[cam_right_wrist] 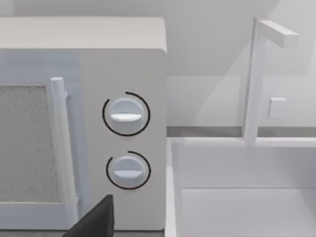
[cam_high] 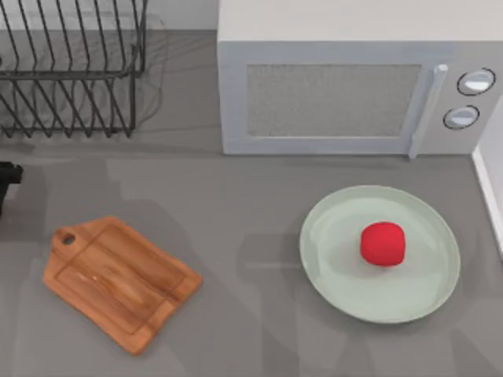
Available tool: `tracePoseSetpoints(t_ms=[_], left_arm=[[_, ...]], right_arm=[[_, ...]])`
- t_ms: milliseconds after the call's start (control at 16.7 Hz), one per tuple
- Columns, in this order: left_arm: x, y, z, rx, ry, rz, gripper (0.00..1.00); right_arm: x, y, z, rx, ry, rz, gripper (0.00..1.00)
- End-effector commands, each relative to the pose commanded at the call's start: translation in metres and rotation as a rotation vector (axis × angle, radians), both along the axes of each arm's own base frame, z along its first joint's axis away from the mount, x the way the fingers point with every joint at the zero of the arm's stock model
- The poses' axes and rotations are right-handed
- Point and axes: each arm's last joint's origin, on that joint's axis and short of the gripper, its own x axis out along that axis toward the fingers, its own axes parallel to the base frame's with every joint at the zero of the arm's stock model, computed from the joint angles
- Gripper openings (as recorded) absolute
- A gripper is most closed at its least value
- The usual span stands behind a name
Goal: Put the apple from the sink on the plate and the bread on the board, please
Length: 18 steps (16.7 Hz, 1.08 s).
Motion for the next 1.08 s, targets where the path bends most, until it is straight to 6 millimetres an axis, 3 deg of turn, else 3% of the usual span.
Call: tracePoseSetpoints(t_ms=[180, 660, 960, 1080], left_arm=[[0.003, 0.001, 0.014, 0.003, -0.012, 0.0, 0.0], [0.0, 0.0, 0.097, -0.001, 0.004, 0.0, 0.0], [0.0, 0.0, 0.098, 0.0, 0.003, 0.0, 0.0], [-0.001, -0.015, 0.097, 0.0, 0.003, -0.001, 0.0]], right_arm=[[0.0, 0.0, 0.0, 0.0, 0.0, 0.0, 1.0], [0.0, 0.0, 0.0, 0.0, 0.0, 0.0, 1.0], [0.0, 0.0, 0.0, 0.0, 0.0, 0.0, 1.0], [0.0, 0.0, 0.0, 0.0, 0.0, 0.0, 1.0]])
